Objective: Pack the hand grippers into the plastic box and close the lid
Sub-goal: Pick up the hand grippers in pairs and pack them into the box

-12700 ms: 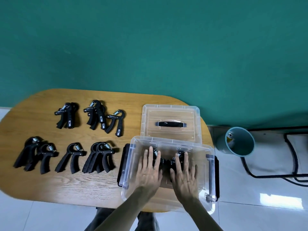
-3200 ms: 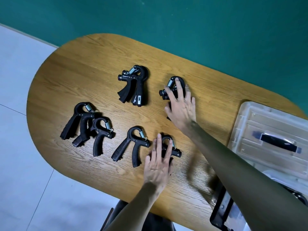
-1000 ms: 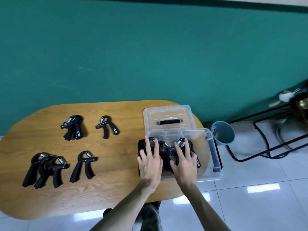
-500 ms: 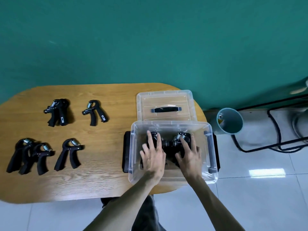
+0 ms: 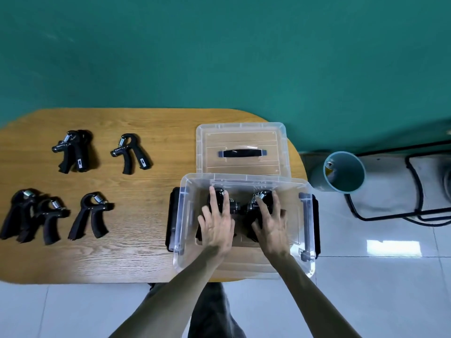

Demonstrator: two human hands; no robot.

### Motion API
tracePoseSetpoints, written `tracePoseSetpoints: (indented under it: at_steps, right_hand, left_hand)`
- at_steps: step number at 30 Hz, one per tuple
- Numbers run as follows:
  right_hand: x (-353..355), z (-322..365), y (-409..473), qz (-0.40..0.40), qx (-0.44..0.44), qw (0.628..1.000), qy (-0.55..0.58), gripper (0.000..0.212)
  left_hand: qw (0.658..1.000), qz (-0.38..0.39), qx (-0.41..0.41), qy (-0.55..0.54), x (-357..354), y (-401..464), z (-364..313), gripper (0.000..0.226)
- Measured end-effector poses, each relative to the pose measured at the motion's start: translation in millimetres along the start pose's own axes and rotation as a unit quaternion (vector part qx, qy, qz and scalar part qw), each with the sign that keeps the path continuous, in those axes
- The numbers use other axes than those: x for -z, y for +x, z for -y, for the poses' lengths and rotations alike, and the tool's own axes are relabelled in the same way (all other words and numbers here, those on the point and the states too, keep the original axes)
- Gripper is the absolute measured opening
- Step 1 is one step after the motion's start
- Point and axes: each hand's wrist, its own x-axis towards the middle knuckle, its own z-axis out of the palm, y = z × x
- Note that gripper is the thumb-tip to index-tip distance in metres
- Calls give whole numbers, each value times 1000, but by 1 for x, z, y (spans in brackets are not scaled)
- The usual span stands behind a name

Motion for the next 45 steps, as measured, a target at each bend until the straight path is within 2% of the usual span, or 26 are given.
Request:
tracePoseSetpoints:
  at_steps: [7,10,12,18,23,28,37,42,45]
  right_hand:
    - [-2,4,1,7,-8,999,-42,78]
    - [-2,6,2,9,-18,996,-83,63]
    - [0,11,2,1,-28,994,-107,57]
    - [19,45,1,-32,-9,992,-122,60]
    - [33,85,-2,-78,27,989,-126,52]
    - [30,145,-5,-100,89,979,-151,47]
    - [-4,280,-35,-22,154,966,-208,54]
    - [-24,324,-41,7,171,958,-232,54]
    - [-36,340,-41,24,176,953,-246,52]
  left_hand:
    - [1000,-10,18,-7,-7,1,0,92]
    - [1000,-10,16,-18,-8,0,3,92]
    - [1000,-10,7,-21,-6,-1,4,87]
    - [998,-46,-45,-17,18,-8,11,61]
    - [991,-87,-105,-2,64,-15,39,58]
    - [991,-102,-91,0,104,-25,93,55]
    - [996,-71,-35,39,156,-60,219,57]
    - [997,-68,-7,35,172,-76,275,58]
    - [999,-37,3,32,174,-79,300,60]
